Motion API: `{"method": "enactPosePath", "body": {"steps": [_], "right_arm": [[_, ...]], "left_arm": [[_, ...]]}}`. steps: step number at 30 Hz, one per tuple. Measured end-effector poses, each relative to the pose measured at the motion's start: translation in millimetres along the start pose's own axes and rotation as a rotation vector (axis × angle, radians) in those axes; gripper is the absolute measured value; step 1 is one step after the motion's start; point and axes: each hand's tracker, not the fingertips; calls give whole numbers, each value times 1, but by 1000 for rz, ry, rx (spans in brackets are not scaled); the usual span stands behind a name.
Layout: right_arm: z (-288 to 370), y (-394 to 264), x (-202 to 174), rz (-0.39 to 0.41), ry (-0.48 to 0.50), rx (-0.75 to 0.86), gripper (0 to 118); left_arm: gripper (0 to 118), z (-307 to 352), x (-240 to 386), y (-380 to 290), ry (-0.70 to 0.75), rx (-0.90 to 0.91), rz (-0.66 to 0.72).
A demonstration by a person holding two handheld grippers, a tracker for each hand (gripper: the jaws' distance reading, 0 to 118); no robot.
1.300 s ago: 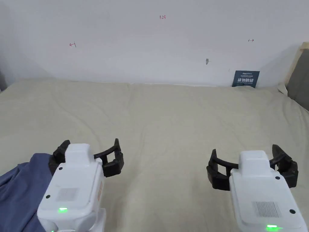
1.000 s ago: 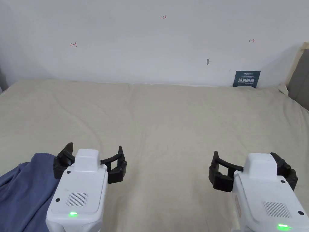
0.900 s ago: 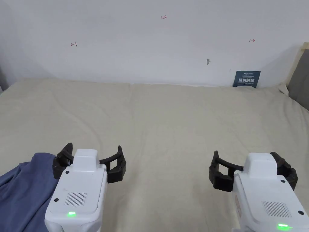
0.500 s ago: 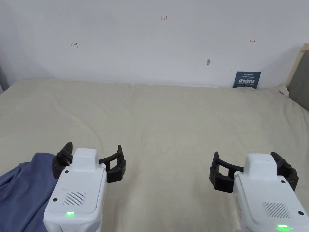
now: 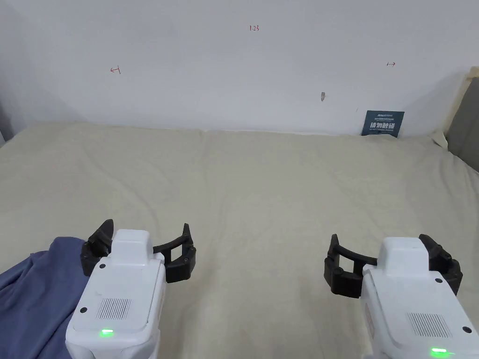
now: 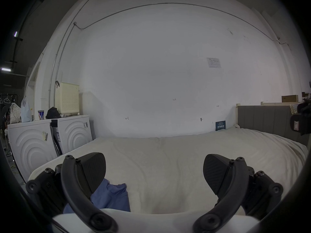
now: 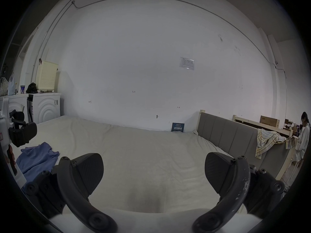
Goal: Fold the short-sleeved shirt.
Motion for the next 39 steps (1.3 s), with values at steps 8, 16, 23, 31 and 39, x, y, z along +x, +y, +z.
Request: {"method": "enactPosePath", "body": {"steps": [8,16,23,31,39], "right_arm": [[-1,1,3,-5,-1,-2,118],[-4,-4,6,-7,-2,-8,13],[-5,-6,10,-38,15,-19,1],[-10,0,-8,-48,63,-26,1],[-22,14,-76,-18,257,1,1]], "left_arm": [[113,1,5,1,-12,3,-20],[9,2,7,4,-48,-16,20],[0,4,8,6,-67,-19,17],[0,7,-12,3,-29,-33,8],[0,29,-87,-6,160,-67,-6]]}}
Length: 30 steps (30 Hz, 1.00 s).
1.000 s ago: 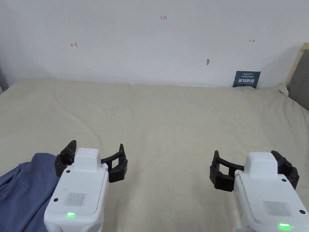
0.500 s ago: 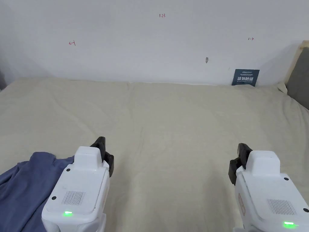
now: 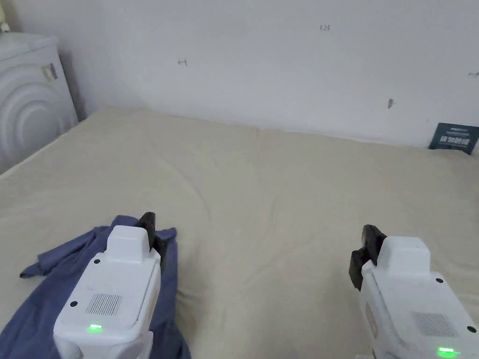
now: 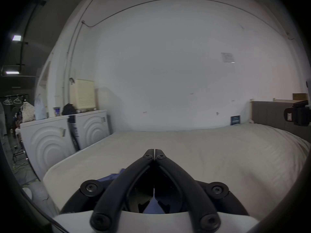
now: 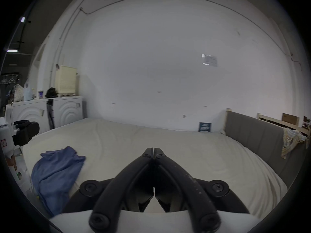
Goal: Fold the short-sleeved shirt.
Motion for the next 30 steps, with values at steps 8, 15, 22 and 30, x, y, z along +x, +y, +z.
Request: {"method": "enactPosePath", "body": {"steps": [8,15,22,30], "right_arm": [[-23,7,-76,7,197,14,1],[-25,7,-120,12,303,6,1],[-29,4,-129,36,333,-2,1],[-34,2,-113,46,278,-20,1]], "left_arm": [[0,30,-96,-11,212,-46,-12],[0,53,-152,-18,340,-89,24],[0,48,-177,-23,305,-199,98],[27,-6,-177,-40,171,-397,267]]}}
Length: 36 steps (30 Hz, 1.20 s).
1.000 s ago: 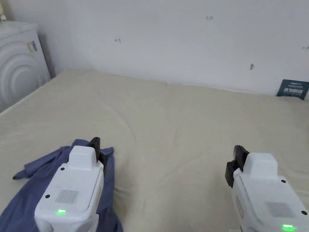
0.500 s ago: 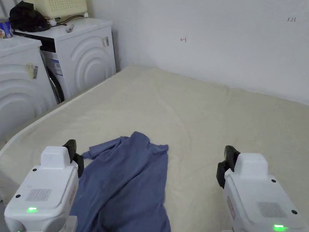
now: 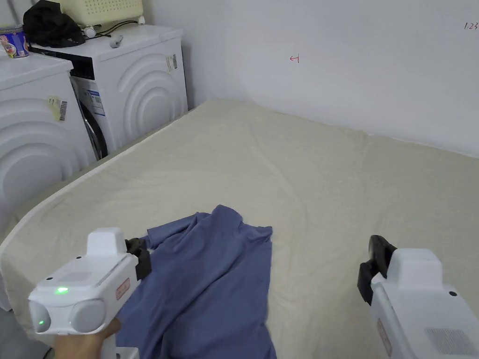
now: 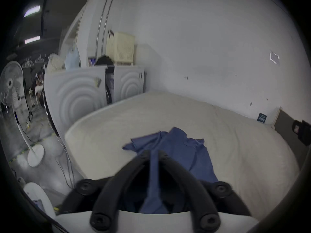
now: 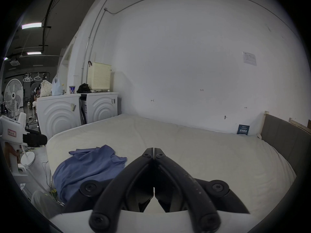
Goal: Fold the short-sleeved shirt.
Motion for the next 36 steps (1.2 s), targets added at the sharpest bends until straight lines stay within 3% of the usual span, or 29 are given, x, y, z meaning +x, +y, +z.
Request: {"method": "enactPosePath", "body": {"steps": [1,2,3,4,5,10,13,15,19,20,22,23,26,30,36], "right_arm": [[0,0,3,0,-12,-5,1],[0,-1,6,0,-24,-10,1],[0,-3,10,-2,-35,-16,1],[-1,-4,14,-4,-46,-22,1],[-1,-6,18,-4,-57,-30,1],[-4,-14,32,0,-110,-73,1],[-4,-18,38,9,-137,-97,1],[-3,-21,42,11,-152,-113,1],[0,-24,47,11,-174,-137,1],[1,-23,48,12,-178,-142,1],[4,-22,49,11,-186,-144,1],[6,-22,50,10,-188,-144,1],[13,-21,57,0,-198,-139,1],[26,-19,69,-10,-220,-120,1],[46,-11,81,-44,-250,-90,1]], "left_arm": [[54,-11,2,-1,-23,-31,24],[89,-23,4,-1,-46,-78,46],[109,-34,7,-2,-63,-125,65],[117,-48,11,-5,-72,-197,84],[118,-60,14,-9,-73,-232,96],[108,-117,32,-35,-49,-385,86],[94,-141,42,-55,-62,-457,61],[81,-147,52,-67,-53,-509,12],[70,-157,67,-94,8,-515,-128],[59,-151,71,-93,-2,-476,-162],[11,-147,76,-92,-18,-461,-201],[4,-143,78,-93,-3,-461,-221],[4,-141,74,-88,-26,-472,-194],[4,-113,69,-57,-132,-372,-38],[4,-62,113,8,-295,-239,-67]]}}
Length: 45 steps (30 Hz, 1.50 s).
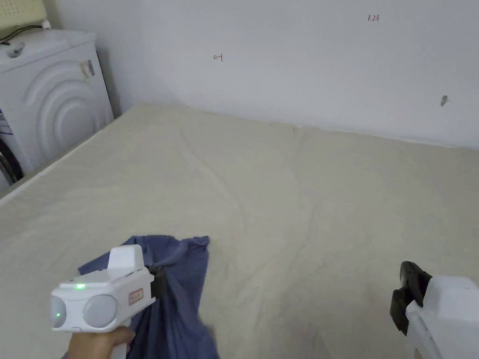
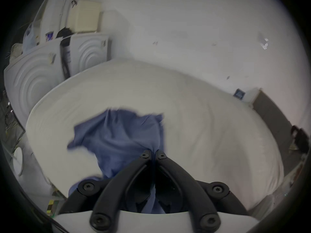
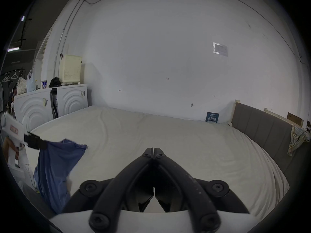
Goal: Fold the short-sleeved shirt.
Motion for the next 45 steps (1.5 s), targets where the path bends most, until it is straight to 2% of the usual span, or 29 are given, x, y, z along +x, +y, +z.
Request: {"method": "enactPosePath", "body": {"steps": [8,13,20,24,29,34,37,39,41,42,43,45], "right_arm": [[29,4,40,-37,-65,47,1],[40,-5,79,-43,-118,64,1],[57,-13,120,-54,-212,78,1],[62,-19,137,-65,-250,70,1],[63,-29,145,-75,-272,48,1],[58,-39,147,-86,-270,22,1],[56,-45,146,-90,-262,6,1],[56,-46,145,-88,-259,0,1],[57,-46,143,-89,-255,-5,1],[58,-47,143,-89,-255,-4,1],[59,-46,143,-89,-256,-3,1],[61,-45,143,-86,-260,0,1]], "left_arm": [[4,29,115,87,-244,146,-129],[4,32,196,112,-364,195,-234],[4,20,286,89,-526,145,-317],[4,-4,308,52,-600,11,-295],[4,-50,317,-15,-553,-185,-378],[4,-89,309,-78,-452,-360,-453],[4,-110,304,-108,-338,-428,-512],[10,-122,299,-123,-288,-465,-545],[12,-126,293,-129,-281,-445,-507],[19,-124,290,-127,-305,-434,-447],[31,-121,286,-125,-345,-422,-387],[76,-113,285,-115,-399,-417,-316]]}}
